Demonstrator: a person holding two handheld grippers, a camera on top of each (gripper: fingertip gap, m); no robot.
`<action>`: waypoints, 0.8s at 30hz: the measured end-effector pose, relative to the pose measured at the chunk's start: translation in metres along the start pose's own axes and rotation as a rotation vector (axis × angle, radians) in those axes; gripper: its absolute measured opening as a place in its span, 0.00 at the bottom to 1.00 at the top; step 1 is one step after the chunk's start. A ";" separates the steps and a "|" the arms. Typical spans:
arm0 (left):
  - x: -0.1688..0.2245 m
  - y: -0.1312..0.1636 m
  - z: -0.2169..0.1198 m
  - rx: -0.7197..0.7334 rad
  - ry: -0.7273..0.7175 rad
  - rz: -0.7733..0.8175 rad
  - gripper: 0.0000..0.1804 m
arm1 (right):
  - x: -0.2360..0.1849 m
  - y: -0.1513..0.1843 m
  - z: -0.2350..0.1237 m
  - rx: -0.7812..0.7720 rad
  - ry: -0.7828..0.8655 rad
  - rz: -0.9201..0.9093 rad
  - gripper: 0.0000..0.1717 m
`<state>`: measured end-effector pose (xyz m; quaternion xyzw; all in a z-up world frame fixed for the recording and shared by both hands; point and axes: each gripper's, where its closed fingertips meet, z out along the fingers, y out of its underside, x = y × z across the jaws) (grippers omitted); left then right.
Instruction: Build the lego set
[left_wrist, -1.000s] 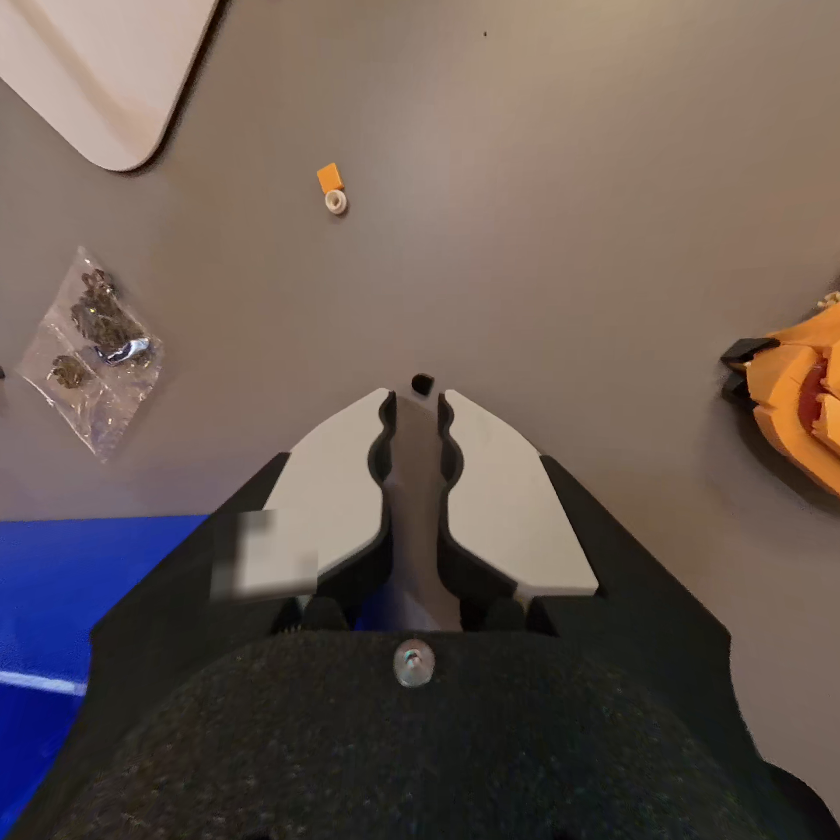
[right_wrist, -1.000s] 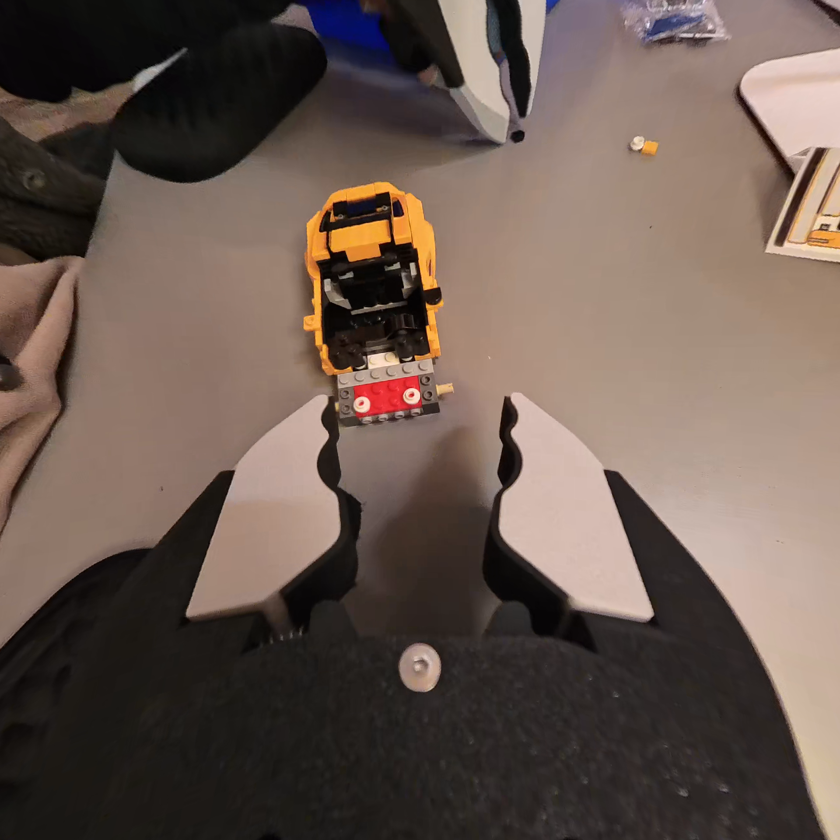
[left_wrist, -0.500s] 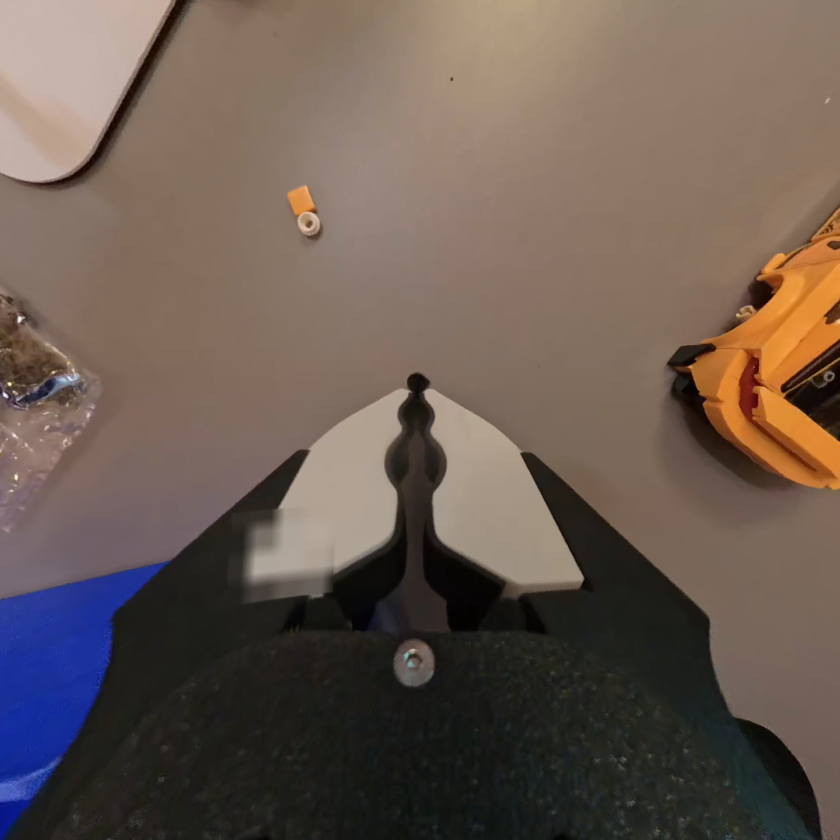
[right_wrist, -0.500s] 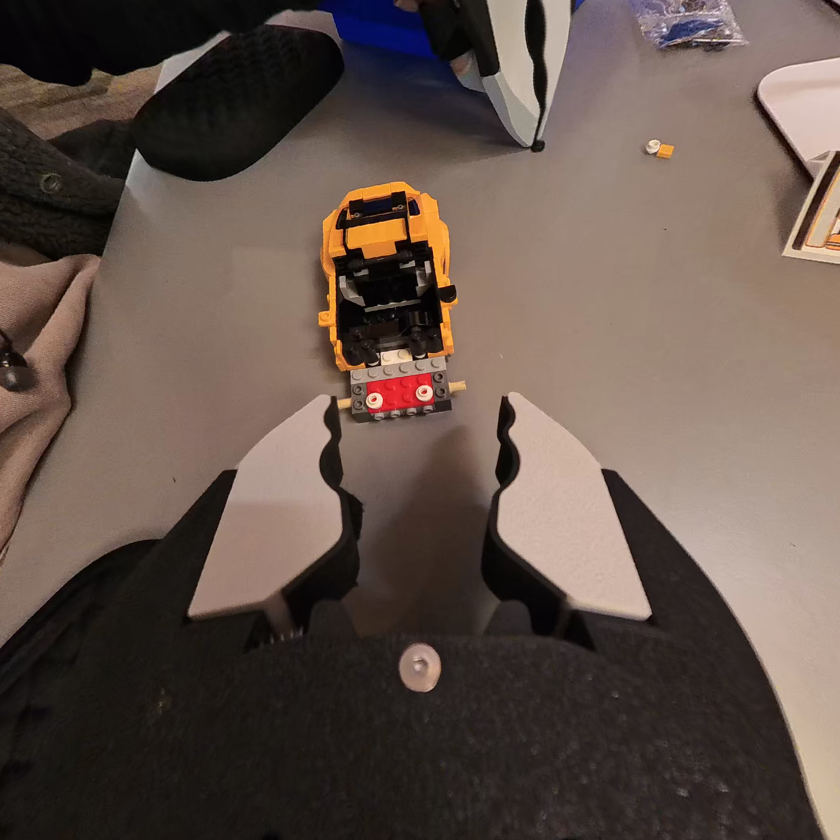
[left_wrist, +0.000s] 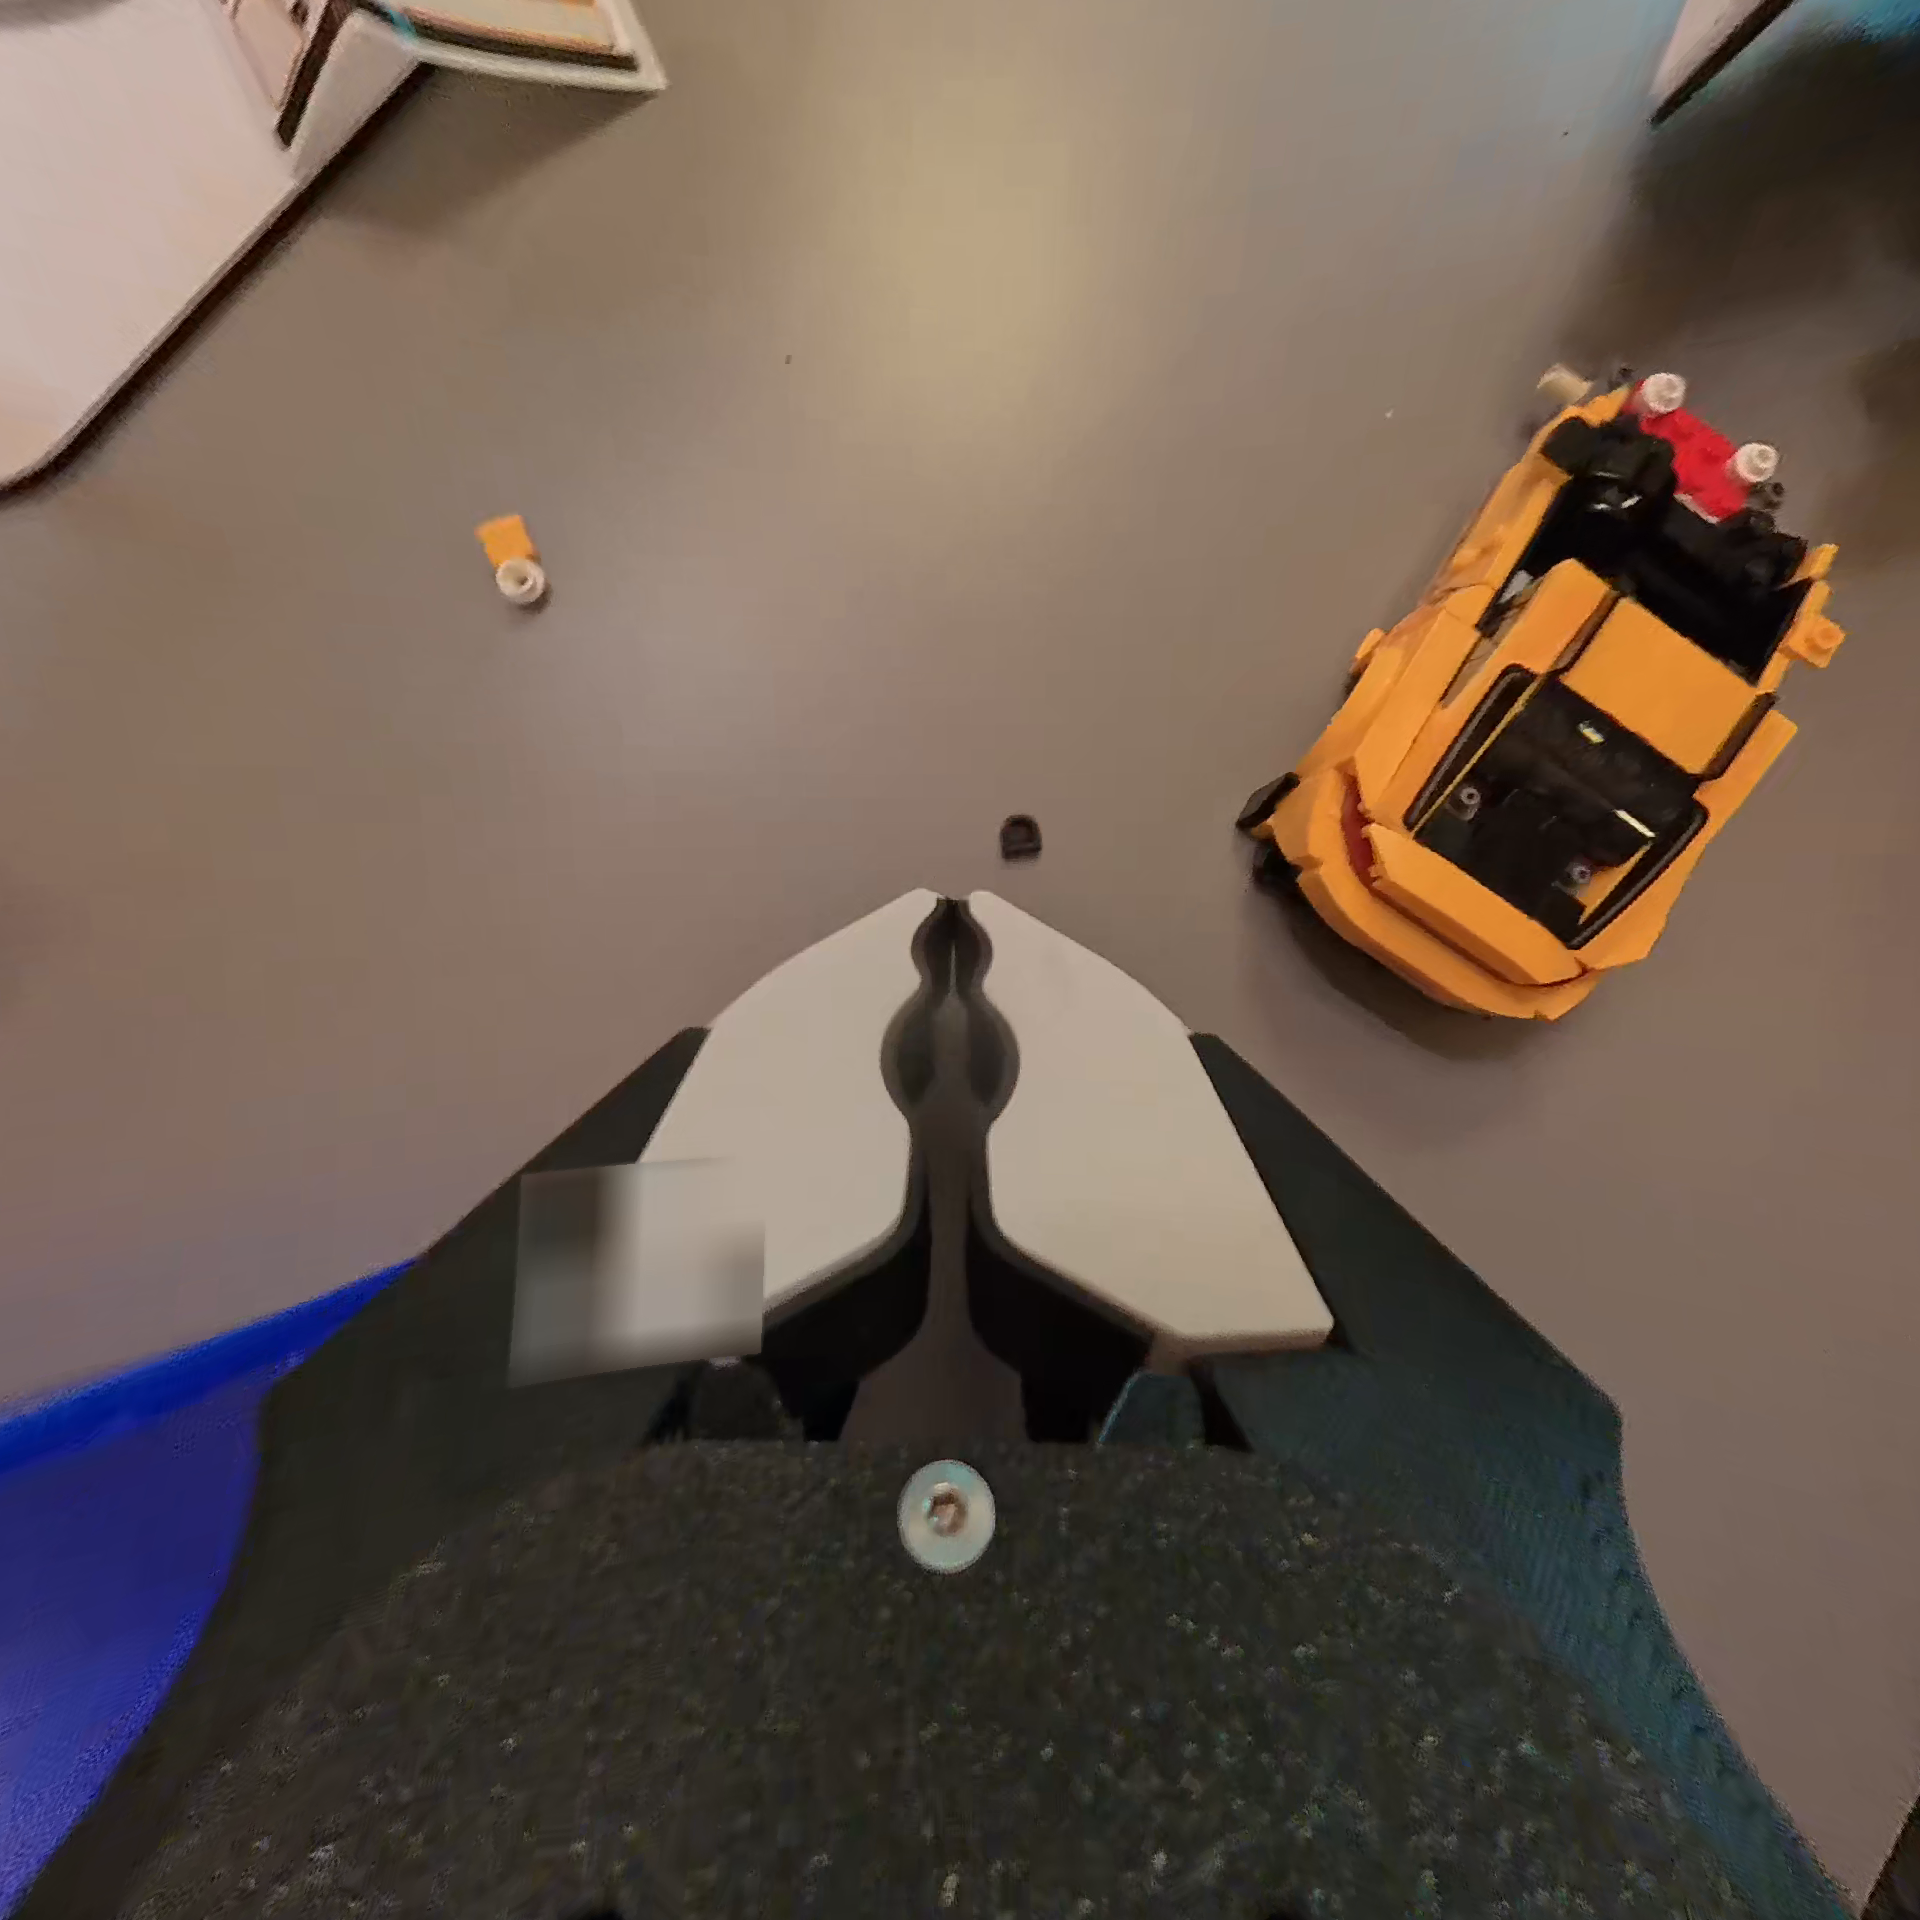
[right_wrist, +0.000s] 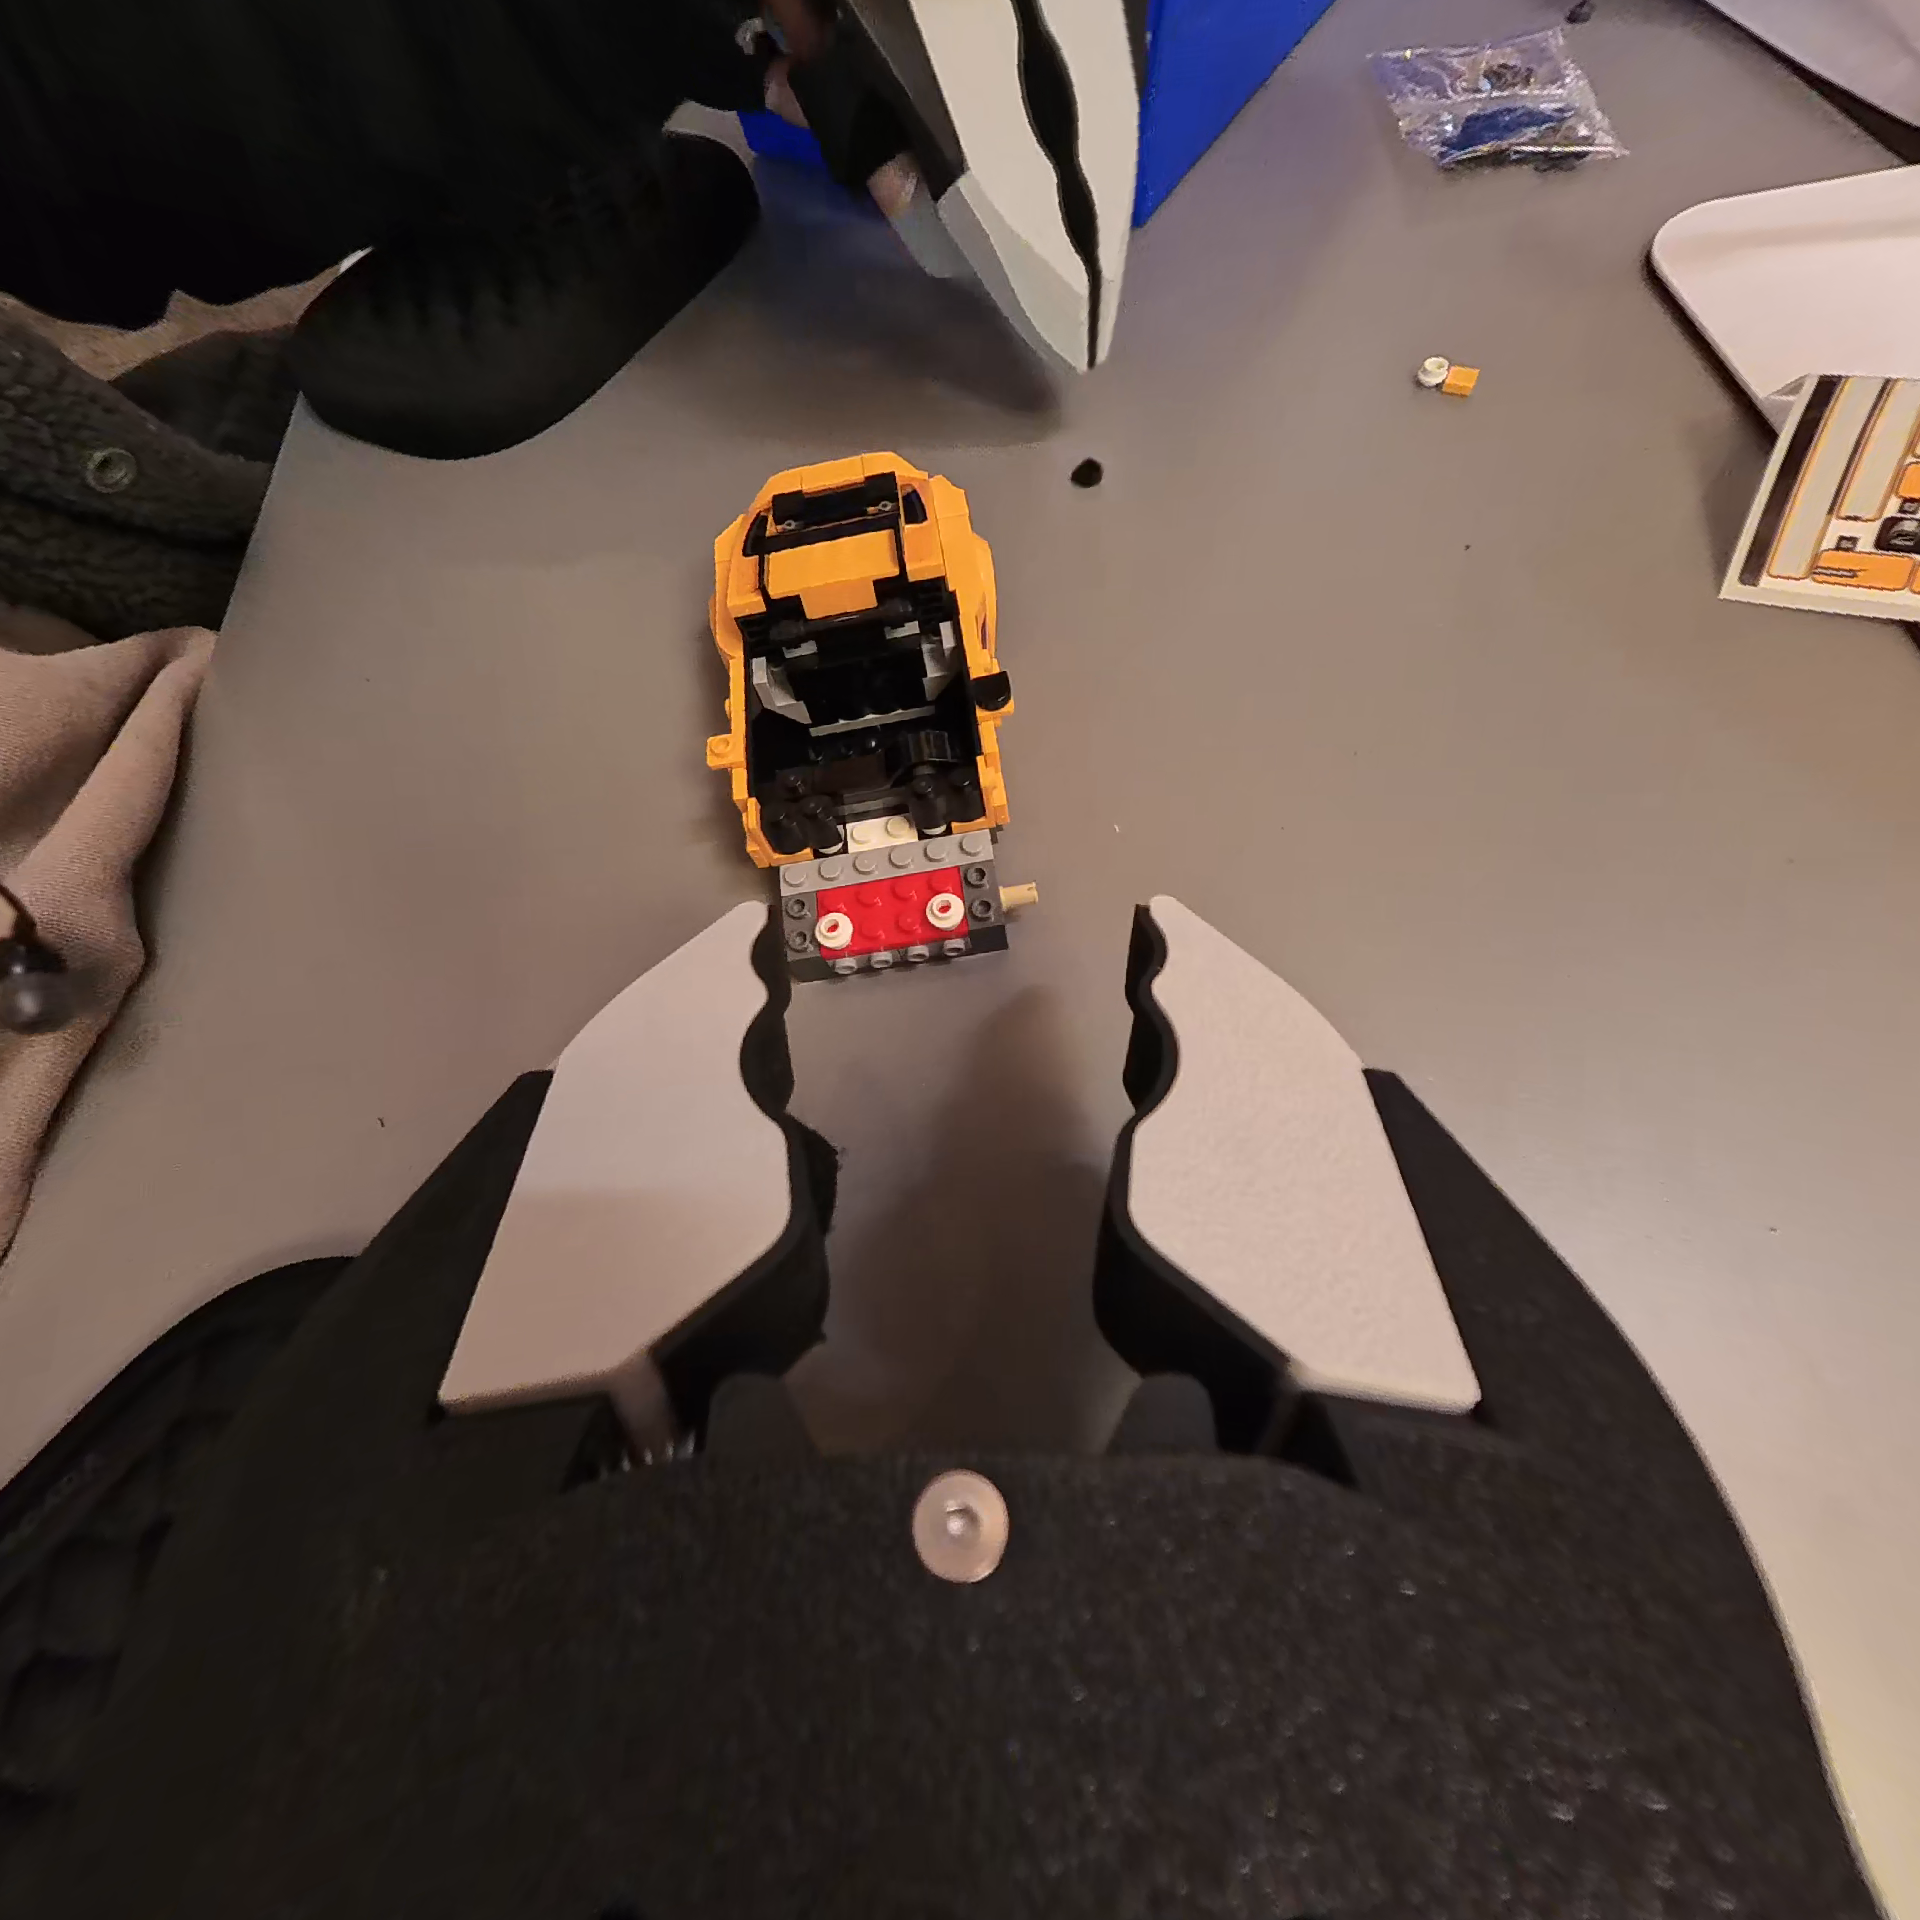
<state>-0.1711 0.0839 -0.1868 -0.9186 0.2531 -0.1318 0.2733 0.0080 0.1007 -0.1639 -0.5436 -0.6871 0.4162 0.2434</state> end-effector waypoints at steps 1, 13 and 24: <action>-0.001 0.002 0.000 -0.007 -0.013 -0.012 0.02 | 0.000 0.000 0.000 0.000 0.000 0.000 0.36; 0.011 -0.003 0.022 -0.039 -0.005 0.015 0.06 | 0.001 0.001 0.001 0.001 0.004 0.004 0.36; 0.093 -0.081 -0.022 0.418 0.708 -0.310 0.04 | -0.004 -0.052 -0.011 0.236 0.201 -0.229 0.24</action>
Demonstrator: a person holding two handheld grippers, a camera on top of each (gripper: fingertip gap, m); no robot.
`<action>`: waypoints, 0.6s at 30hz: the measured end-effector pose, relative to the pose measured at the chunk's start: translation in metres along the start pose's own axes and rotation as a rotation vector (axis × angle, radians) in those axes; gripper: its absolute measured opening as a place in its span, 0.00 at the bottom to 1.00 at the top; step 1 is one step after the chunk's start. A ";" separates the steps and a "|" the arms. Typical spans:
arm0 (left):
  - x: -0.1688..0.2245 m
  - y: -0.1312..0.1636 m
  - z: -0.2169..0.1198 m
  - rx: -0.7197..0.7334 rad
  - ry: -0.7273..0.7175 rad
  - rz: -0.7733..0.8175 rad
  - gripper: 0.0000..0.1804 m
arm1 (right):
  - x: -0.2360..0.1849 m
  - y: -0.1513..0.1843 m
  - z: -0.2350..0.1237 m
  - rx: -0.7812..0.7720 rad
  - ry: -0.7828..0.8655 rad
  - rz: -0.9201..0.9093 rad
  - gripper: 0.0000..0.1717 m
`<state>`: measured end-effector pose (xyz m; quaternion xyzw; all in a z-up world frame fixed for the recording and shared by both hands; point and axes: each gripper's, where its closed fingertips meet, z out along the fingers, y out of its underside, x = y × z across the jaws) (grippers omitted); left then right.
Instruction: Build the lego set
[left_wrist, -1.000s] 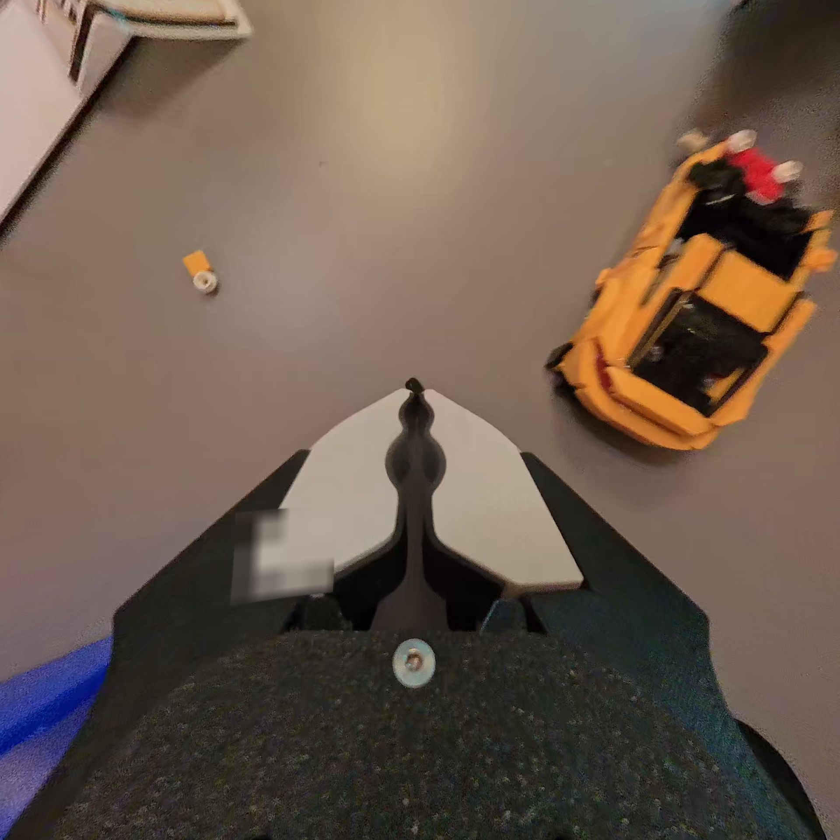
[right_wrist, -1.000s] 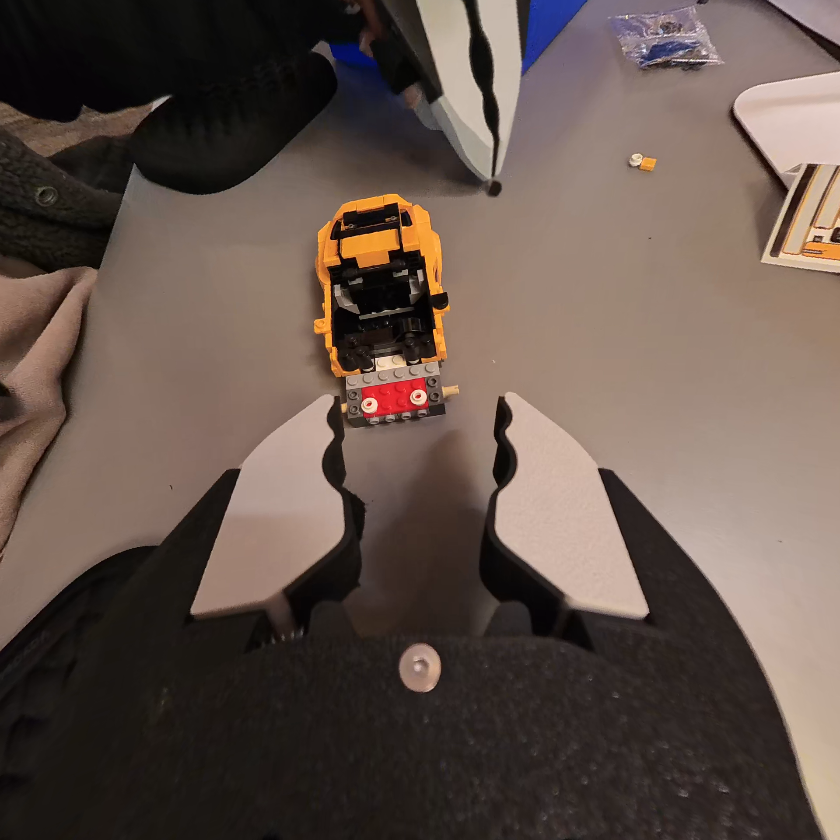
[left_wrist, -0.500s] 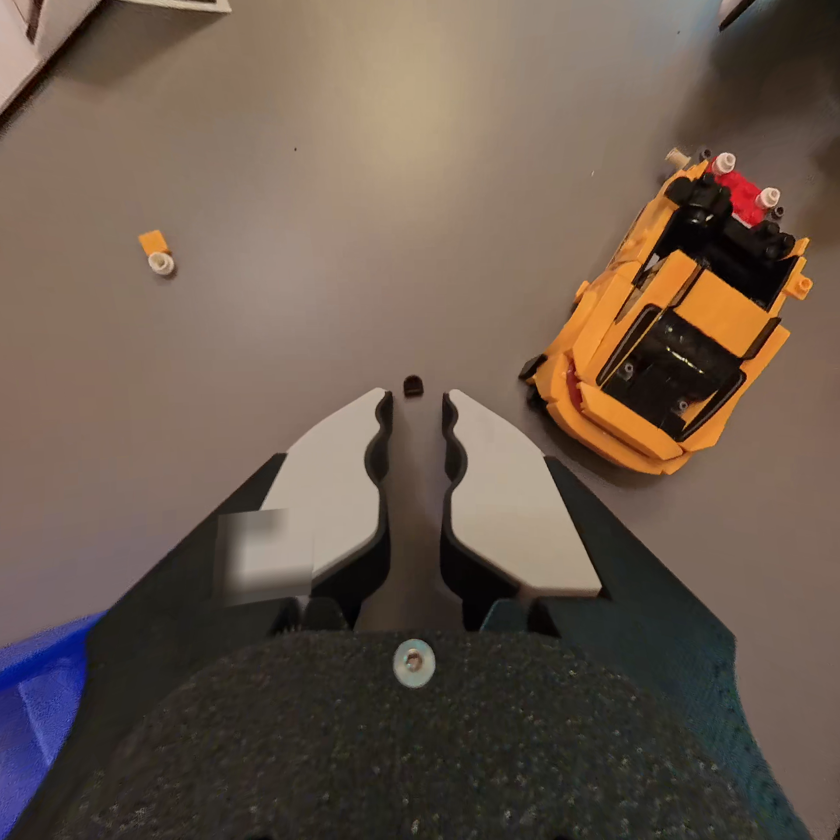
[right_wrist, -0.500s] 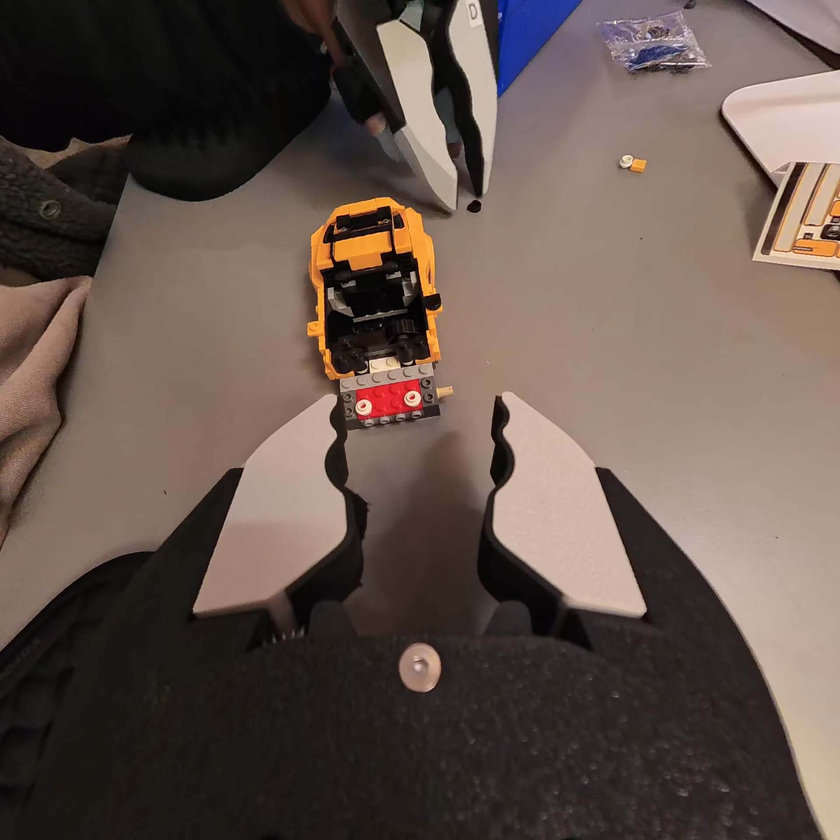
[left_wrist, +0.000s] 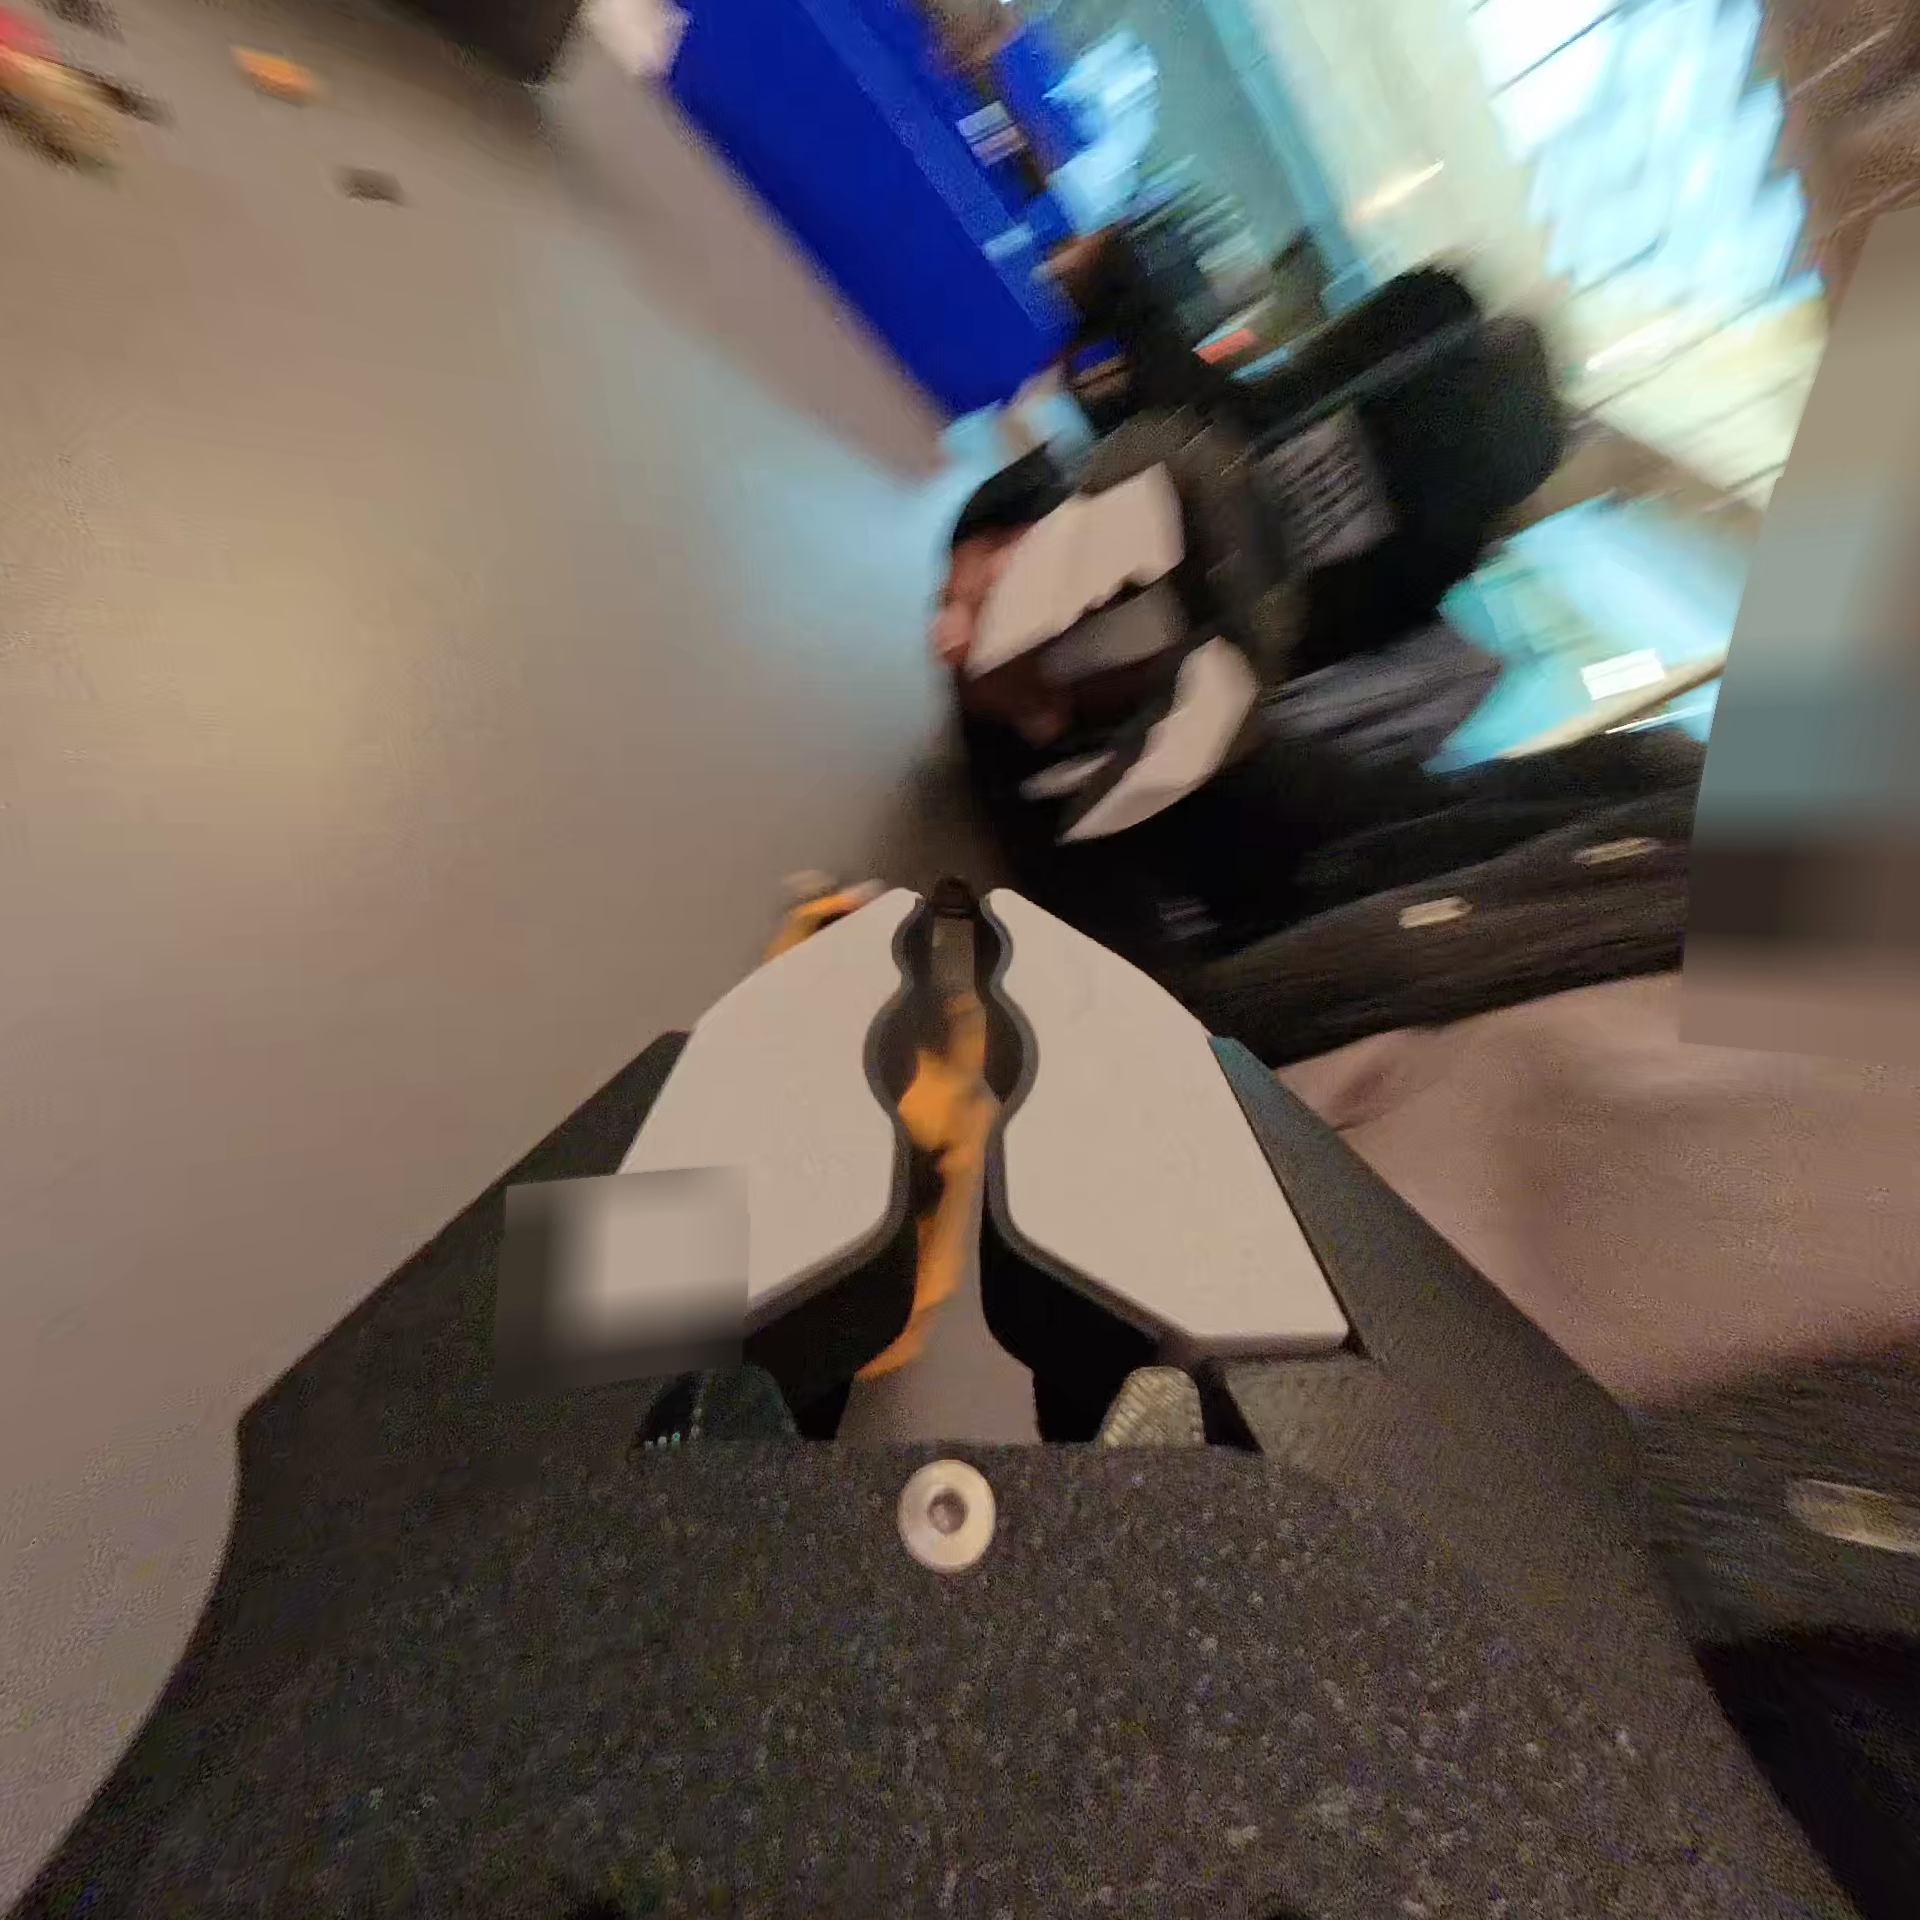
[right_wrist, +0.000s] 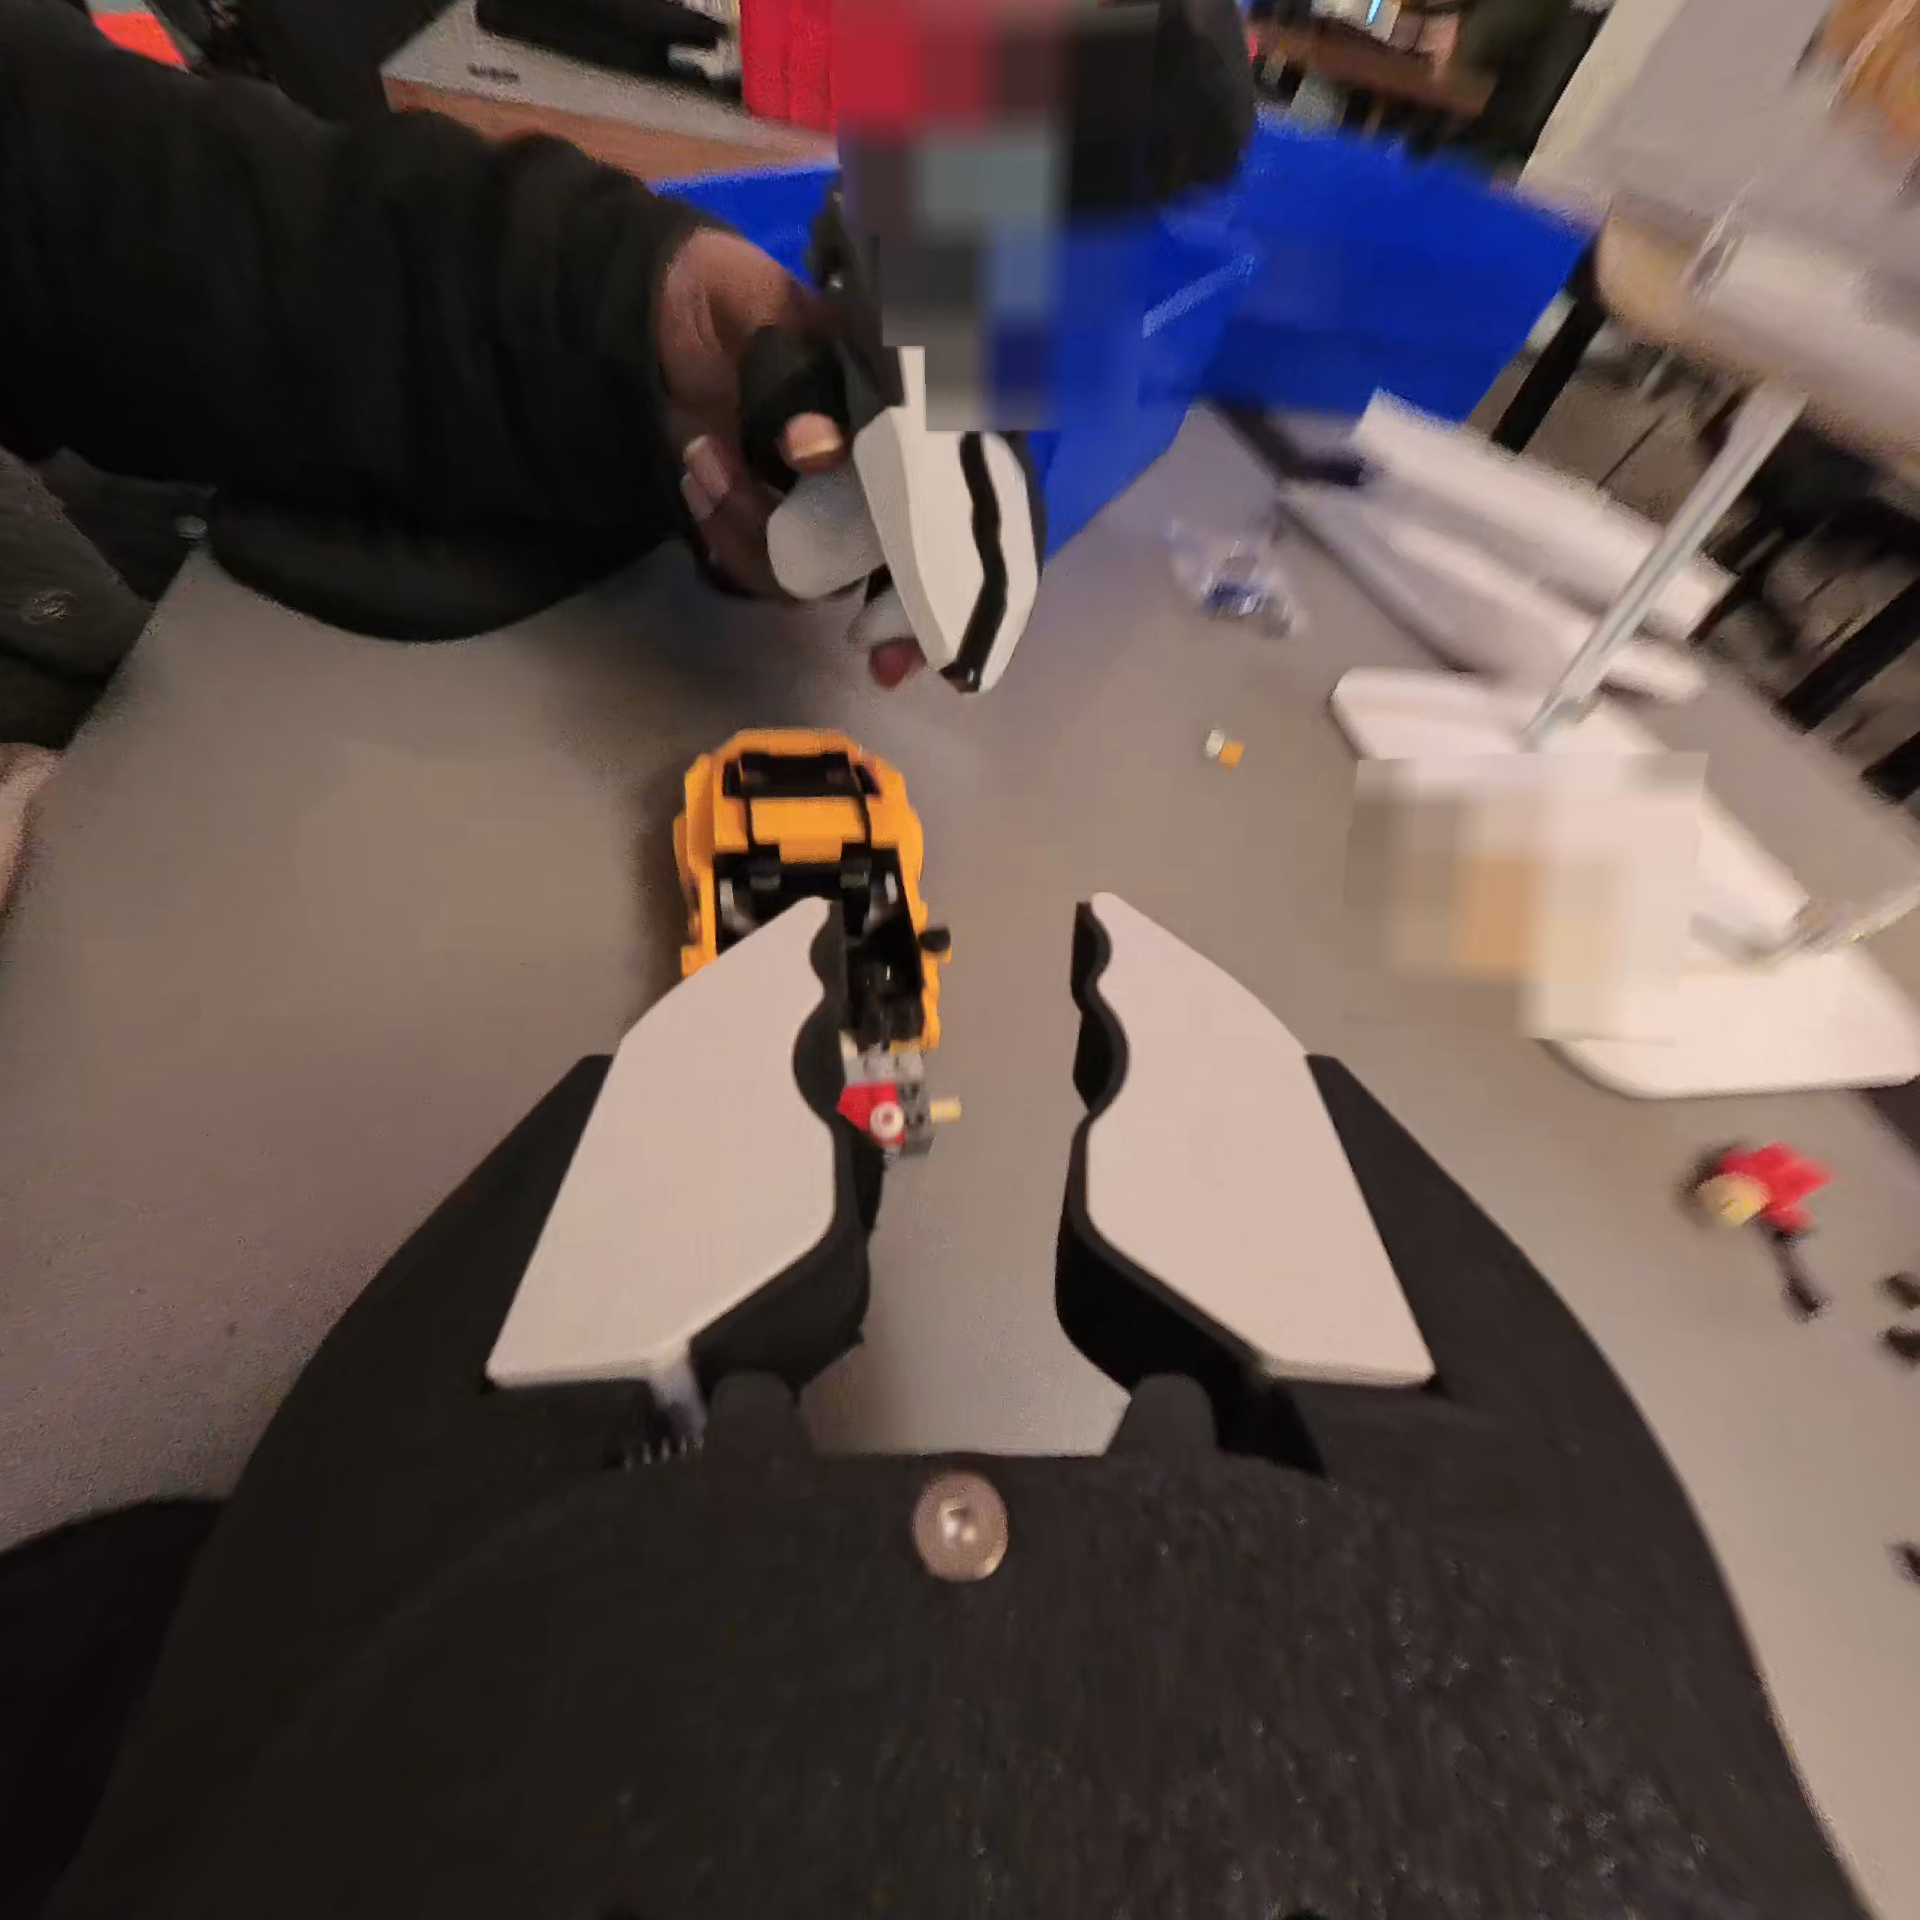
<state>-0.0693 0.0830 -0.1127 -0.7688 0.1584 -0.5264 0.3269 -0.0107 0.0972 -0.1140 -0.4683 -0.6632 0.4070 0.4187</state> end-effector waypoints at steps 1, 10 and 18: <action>0.017 -0.007 0.004 0.037 0.133 -0.084 0.04 | -0.004 -0.010 0.000 0.035 0.028 -0.062 0.22; 0.069 -0.001 0.045 -0.040 0.506 -0.365 0.04 | -0.028 -0.046 -0.009 0.137 0.172 -0.503 0.11; 0.072 0.003 0.048 -0.052 0.517 -0.387 0.04 | -0.032 -0.040 -0.004 0.094 0.184 -0.595 0.07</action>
